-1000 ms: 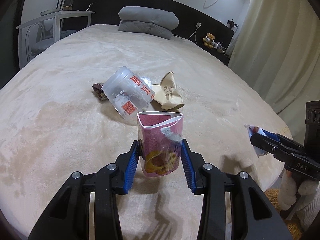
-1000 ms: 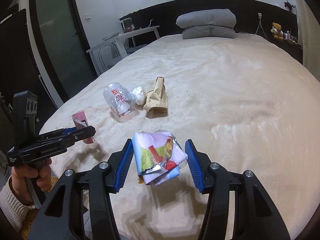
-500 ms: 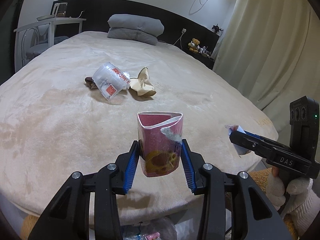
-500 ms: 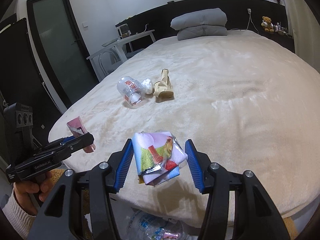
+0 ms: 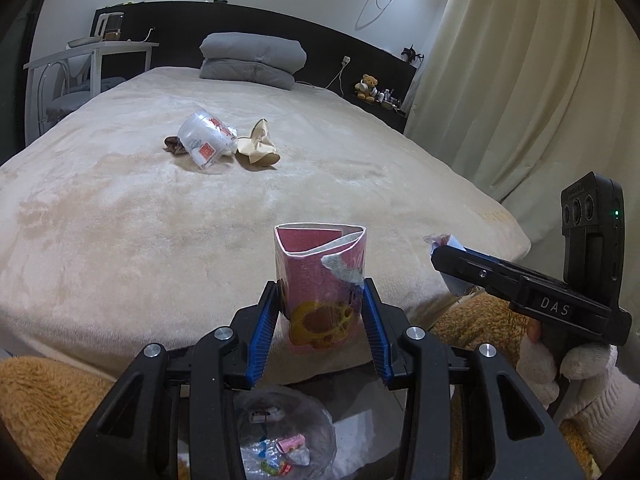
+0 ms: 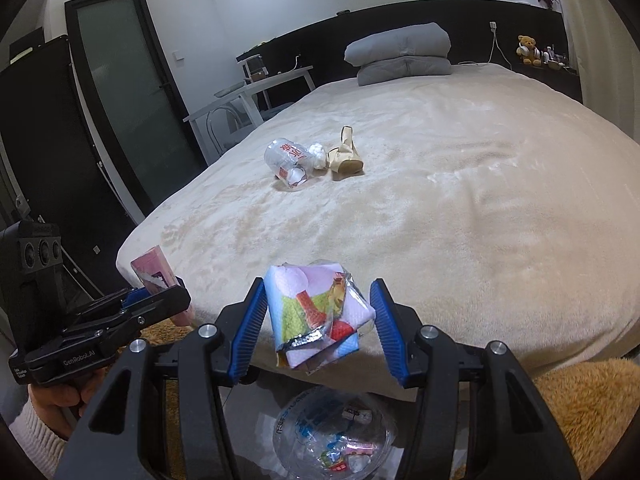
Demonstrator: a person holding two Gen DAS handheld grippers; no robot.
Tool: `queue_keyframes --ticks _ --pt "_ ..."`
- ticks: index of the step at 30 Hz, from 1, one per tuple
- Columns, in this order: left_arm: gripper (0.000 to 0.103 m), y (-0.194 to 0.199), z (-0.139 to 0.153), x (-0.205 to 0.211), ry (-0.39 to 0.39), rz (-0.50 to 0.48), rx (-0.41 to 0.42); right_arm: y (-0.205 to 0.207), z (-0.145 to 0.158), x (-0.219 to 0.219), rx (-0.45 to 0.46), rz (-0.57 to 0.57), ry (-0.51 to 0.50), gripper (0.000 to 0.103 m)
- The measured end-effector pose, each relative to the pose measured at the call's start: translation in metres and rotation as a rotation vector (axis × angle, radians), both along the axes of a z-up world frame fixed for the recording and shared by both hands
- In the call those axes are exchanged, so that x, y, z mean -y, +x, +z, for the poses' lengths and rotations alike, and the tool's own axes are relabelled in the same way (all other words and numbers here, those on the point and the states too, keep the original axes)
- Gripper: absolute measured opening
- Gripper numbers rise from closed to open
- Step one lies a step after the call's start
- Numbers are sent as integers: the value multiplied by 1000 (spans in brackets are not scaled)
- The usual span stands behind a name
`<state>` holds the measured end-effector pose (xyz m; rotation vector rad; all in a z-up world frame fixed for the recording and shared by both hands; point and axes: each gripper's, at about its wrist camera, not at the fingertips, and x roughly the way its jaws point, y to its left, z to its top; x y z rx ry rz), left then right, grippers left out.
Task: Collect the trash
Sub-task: 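Carry the pink box and crumpled wrapper with both tools down to the trash bag, then open both tools to drop the pink box and wrapper into the bag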
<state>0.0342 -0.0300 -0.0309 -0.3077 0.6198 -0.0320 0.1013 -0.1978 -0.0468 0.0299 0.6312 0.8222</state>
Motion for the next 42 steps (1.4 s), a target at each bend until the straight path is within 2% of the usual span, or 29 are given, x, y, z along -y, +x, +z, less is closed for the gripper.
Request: queue_keyframes --ticks 4,7,12,14,19,29,36,42 --pt "40 -14 -3 4 19 -4 -14 -13 -1 4 6 7 -9 53" --pt "40 -21 -7 3 5 -7 -34 -17 -3 7 -12 10 -4 53" --pt "40 -23 -21 1 -58 -2 -102 -20 -12 8 -94 18 3 53" --pt "40 -19 -28 3 -58 -2 -136 -20 -16 5 -113 20 -12 53" --pt "40 -10 -50 7 -43 -10 -242 -9 -35 1 -217 17 -52 53" --pt "40 6 -95 8 -70 -16 -446 15 -77 -17 -431 -8 -154 53" --pt "41 16 -124 18 -58 -50 -571 25 -120 -37 -601 -28 -274 53" --pt "41 21 -147 22 -19 -38 -657 29 -142 -46 -661 -52 -356 53"
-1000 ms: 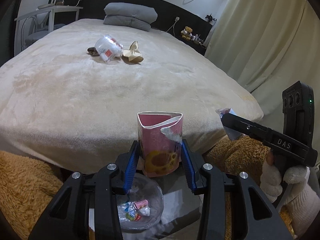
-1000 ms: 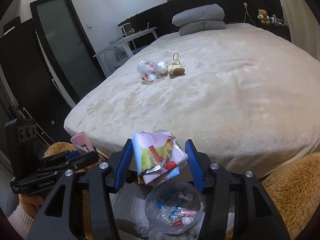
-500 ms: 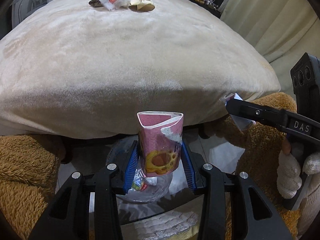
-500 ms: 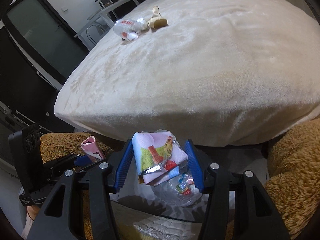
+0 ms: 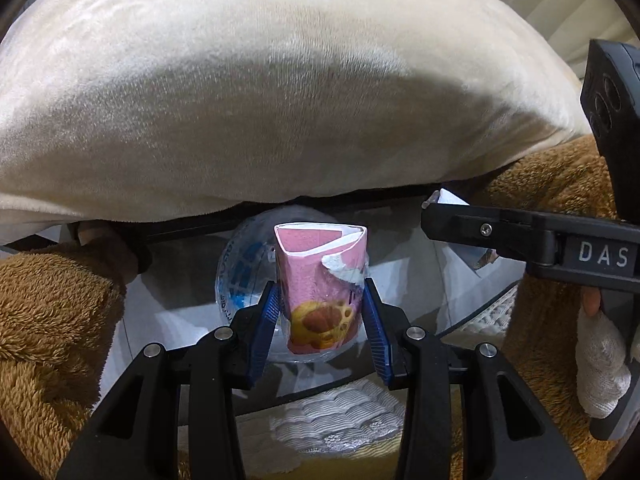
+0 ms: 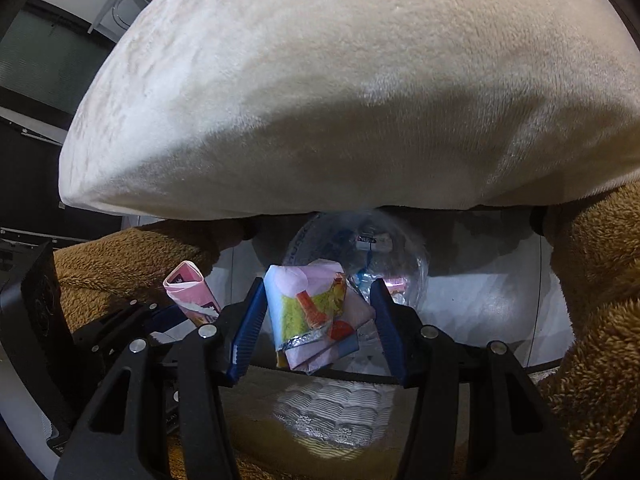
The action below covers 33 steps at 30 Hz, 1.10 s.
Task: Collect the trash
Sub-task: 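Open both tools to drop the pink box and wrapper into the bag, then move both open tools back over the bed toward the cup and paper bag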
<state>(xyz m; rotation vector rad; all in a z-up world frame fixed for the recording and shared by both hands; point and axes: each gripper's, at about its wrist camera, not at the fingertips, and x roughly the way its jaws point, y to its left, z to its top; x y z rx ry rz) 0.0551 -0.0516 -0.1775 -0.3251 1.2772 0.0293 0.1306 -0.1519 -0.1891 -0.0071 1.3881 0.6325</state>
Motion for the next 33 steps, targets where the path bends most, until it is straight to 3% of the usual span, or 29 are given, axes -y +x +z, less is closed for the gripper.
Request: queue_keyframes --ticks 13,20,22,24,33 --pt "41 9 -24 -4 -19 3 -116 7 -27 -12 -91 14 -79 53" --pt "42 9 -20 -10 -35 36 -116 10 -31 -13 -117 19 -54 54" --pt "65 8 -19 -14 -48 56 -111 11 -32 -11 -121 9 -42 55" --pt "66 7 -18 -17 -44 70 -102 13 -32 -9 -126 -6 -33 62" --pt "66 4 -14 -23 -58 81 -64 15 -31 -4 -115 -21 -39 63"
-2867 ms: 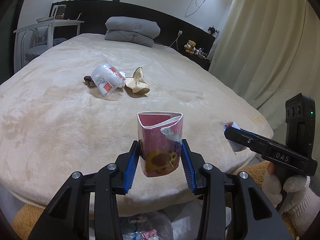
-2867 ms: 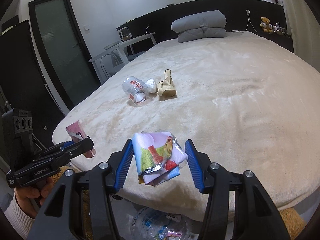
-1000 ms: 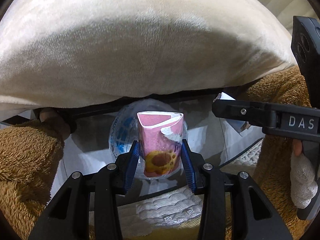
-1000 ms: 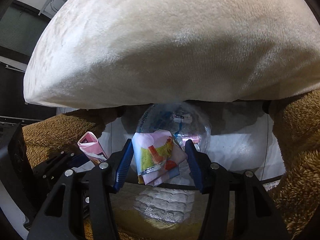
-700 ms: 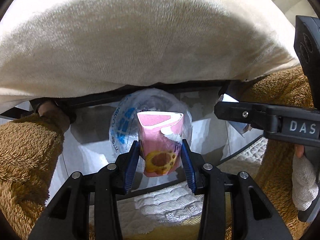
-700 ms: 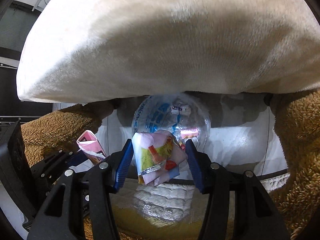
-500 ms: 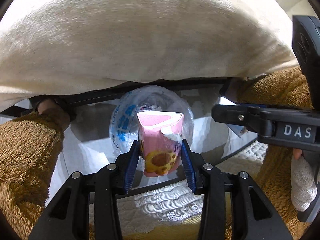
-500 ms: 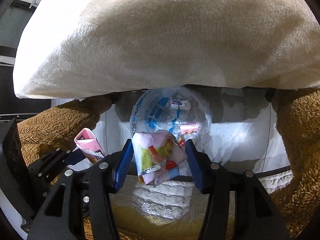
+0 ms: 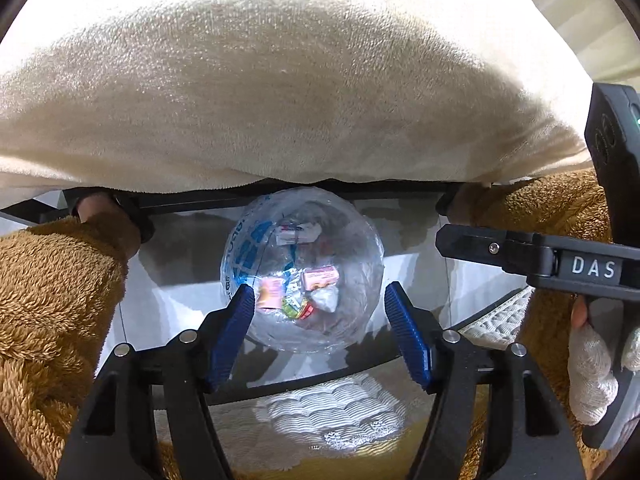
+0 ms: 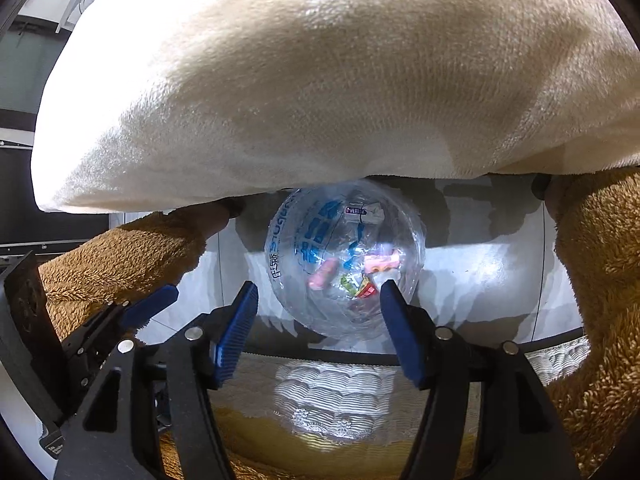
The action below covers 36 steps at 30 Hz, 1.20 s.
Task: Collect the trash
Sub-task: 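Move both open tools back over the bed toward the cup and paper bag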
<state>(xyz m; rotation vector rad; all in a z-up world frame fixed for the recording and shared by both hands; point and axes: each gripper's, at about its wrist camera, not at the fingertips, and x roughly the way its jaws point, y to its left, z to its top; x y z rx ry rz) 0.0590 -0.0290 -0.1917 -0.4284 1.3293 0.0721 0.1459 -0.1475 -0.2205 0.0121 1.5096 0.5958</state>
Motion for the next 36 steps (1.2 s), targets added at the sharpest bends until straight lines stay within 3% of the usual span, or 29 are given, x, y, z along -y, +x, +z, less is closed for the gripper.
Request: queue_keyframes --ticks 6,14,19,26,28,34,36 --pt "66 -5 11 -1 10 3 50 -3 12 11 37 4 47 63" --pt "66 -17 38 -6 -3 5 191 -14 38 27 123 35 121 63" --pt "66 -23 60 -2 27 -15 296 -30 69 38 284 73 199 63" --pt "67 -35 105 -9 89 -38 524 -63 127 50 627 161 322 63" --pt "78 -33 113 -15 113 -23 556 -61 138 50 648 191 366 63" --pt "79 -17 139 -31 155 -36 648 -42 161 45 750 201 383 63" --pt "87 -10 148 -38 184 -51 667 -30 171 36 774 208 379 63"
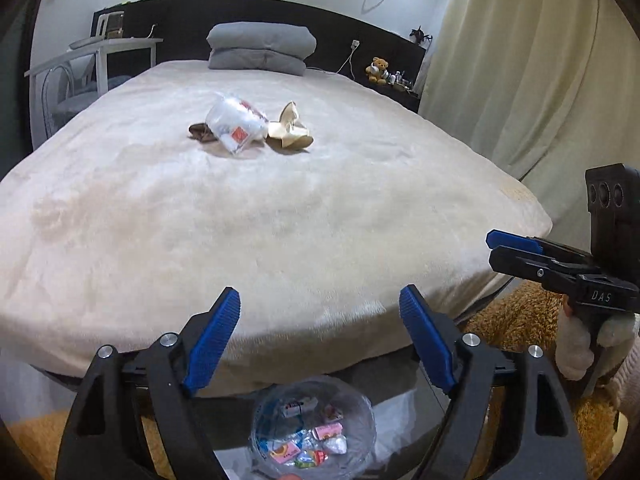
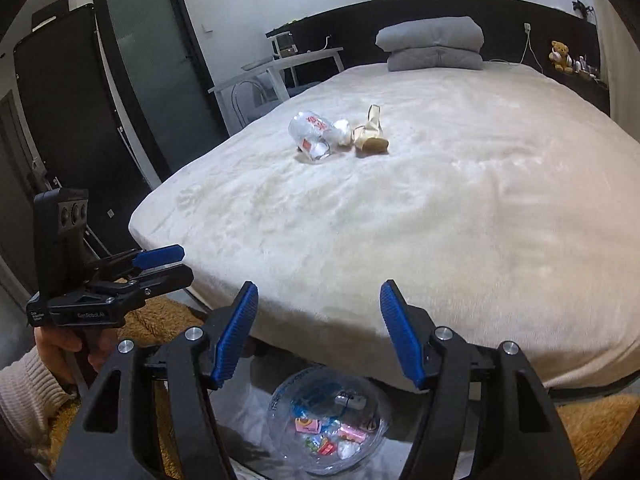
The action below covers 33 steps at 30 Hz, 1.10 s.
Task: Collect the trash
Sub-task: 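Move both open tools back over the bed toward the cup and paper bag, then grasp the clear plastic cup with the left tool while the right tool grasps the brown paper bag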
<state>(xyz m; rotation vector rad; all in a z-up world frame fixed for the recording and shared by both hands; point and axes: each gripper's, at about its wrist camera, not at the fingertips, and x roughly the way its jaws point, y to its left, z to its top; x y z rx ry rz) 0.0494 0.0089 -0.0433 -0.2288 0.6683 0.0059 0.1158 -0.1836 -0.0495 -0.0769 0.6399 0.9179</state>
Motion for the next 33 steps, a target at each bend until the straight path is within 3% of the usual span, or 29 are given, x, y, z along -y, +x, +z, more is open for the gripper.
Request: queue_keyframes --ticks 3,5,8,9,12,17,19,26,33 --pt "96 17 10 -13 36 18 27 24 6 -12 36 1 -23 63" --pt "96 25 15 -21 53 28 36 41 8 -17 30 -2 -20 65" --pt "96 47 19 -28 139 26 33 69 9 -27 -10 3 -1 85" --pt "96 55 20 -30 194 36 41 78 10 -31 -20 7 3 86" --pt "96 79 21 -41 267 23 54 106 8 -43 -21 -10 3 87" --pt "96 117 14 -67 275 19 57 156 -2 -58 -138 -69 49 87" --pt "96 133 11 -70 318 15 58 168 -3 -65 -172 -74 62 87" --pt "96 184 -10 -76 433 -26 23 205 2 -95 -173 -101 91 87" --pt "96 216 -16 -93 398 -36 6 241 -4 -130 -187 -121 68 87"
